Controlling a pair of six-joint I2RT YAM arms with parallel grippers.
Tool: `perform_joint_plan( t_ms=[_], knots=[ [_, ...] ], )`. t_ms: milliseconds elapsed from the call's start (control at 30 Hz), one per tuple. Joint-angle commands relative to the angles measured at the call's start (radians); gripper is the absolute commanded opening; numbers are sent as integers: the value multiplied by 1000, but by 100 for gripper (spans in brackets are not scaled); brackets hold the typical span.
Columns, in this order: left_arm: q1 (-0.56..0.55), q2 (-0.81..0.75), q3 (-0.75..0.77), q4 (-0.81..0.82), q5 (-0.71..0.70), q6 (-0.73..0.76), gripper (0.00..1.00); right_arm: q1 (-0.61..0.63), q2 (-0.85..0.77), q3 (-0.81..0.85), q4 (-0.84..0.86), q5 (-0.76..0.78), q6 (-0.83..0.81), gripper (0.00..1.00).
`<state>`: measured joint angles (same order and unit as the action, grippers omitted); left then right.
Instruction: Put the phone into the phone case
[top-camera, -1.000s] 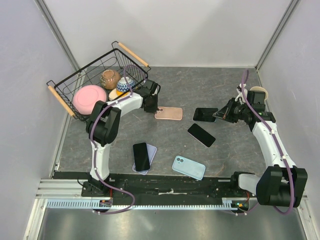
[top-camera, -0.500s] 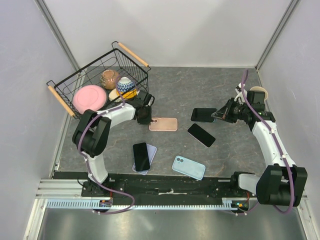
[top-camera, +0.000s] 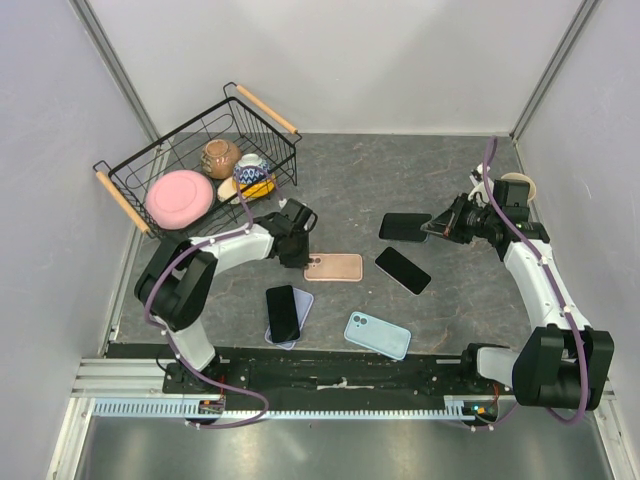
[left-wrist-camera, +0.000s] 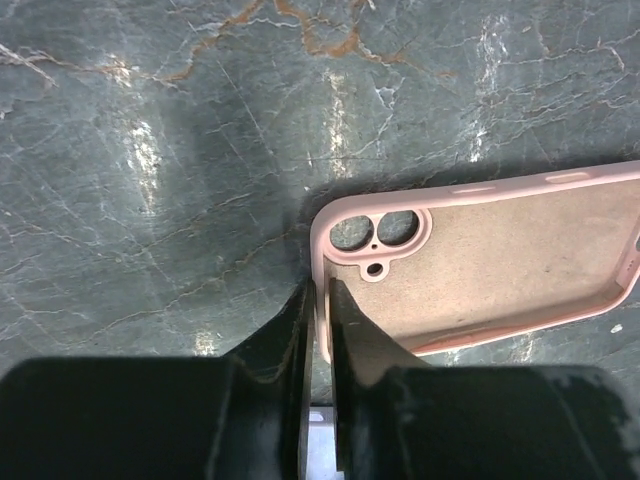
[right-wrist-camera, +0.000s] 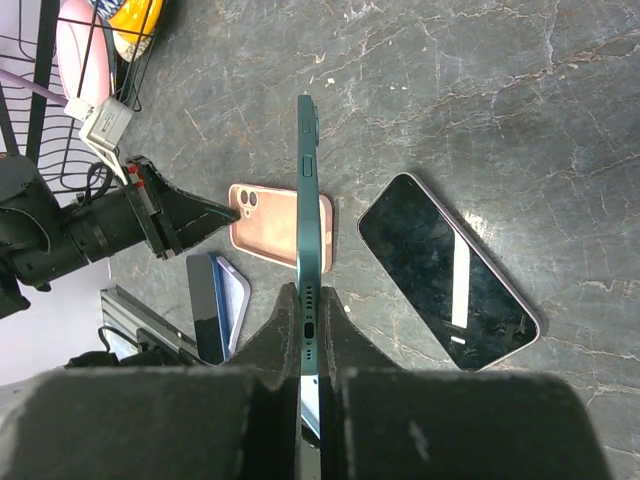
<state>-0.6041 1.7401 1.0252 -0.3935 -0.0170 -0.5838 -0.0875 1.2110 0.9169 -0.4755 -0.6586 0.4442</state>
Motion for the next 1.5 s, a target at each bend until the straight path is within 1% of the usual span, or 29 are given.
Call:
perform_joint_plan(
  t_ms=[0, 33, 133, 233, 267, 333, 400, 433, 467, 533, 567, 600, 633, 667, 700, 767, 800, 900, 1000, 1067, 1233, 1367, 1467],
  knots=[
    [-17, -24, 1, 15, 32, -16, 24, 0, -5, 4, 69, -49, 17, 0],
    [-17, -28, 1, 15, 32, -10, 40, -1, -5, 4, 69, -49, 16, 0],
    [-17, -71, -2, 12, 20, 18, 64, 0, -5, 4, 71, -47, 18, 0],
    [-16, -141, -7, 1, -27, 28, 73, 2, 1, 4, 72, -49, 16, 0],
    [-16, -158, -7, -2, -35, 41, 74, 2, -1, 5, 71, -35, 13, 0],
    [-13, -220, -7, -1, -28, 77, 77, 17, -7, 11, 67, -12, -4, 0],
    [1, -287, -7, 8, 6, 104, 83, 26, -10, 19, 66, 1, -2, 0],
    [15, -312, -8, 11, 37, 111, 84, 38, -8, 22, 66, 4, -4, 0],
    [32, -332, -11, 16, 108, 125, 84, 45, -2, 23, 66, 8, -5, 0],
    [98, -402, -30, 44, 185, 119, 85, 64, 4, 30, 69, 14, -6, 0],
    [124, -427, -55, 60, 286, 118, 86, 74, 10, 33, 71, 19, -4, 0],
    [182, -454, -71, 100, 336, 110, 88, 80, 12, 34, 72, 20, -4, 0],
    [214, -505, -88, 125, 388, 89, 91, 81, 16, 36, 75, 24, -2, 0],
    [248, -534, -130, 151, 491, 76, 92, 109, 19, 37, 80, 25, 2, 0],
    [310, -562, -152, 185, 535, 62, 93, 115, 21, 37, 84, 25, 5, 0],
    [366, -642, -224, 270, 624, 30, 97, 135, 27, 37, 100, 25, 13, 0],
    [413, -665, -244, 286, 638, 26, 98, 141, 30, 37, 106, 24, 16, 0],
    [489, -737, -316, 331, 706, 9, 99, 173, 42, 42, 126, 30, 33, 0],
    [533, -761, -362, 369, 778, -10, 99, 201, 53, 39, 156, 30, 50, 0],
    [540, -761, -378, 389, 816, -17, 99, 215, 59, 39, 163, 27, 51, 0],
    [541, -703, -372, 389, 868, -14, 98, 236, 71, 39, 179, 19, 53, 0],
    [532, -651, -355, 386, 884, -10, 98, 259, 79, 45, 190, 5, 51, 0],
    [501, -613, -338, 380, 875, -5, 97, 284, 91, 46, 198, -4, 51, 0]
  ],
)
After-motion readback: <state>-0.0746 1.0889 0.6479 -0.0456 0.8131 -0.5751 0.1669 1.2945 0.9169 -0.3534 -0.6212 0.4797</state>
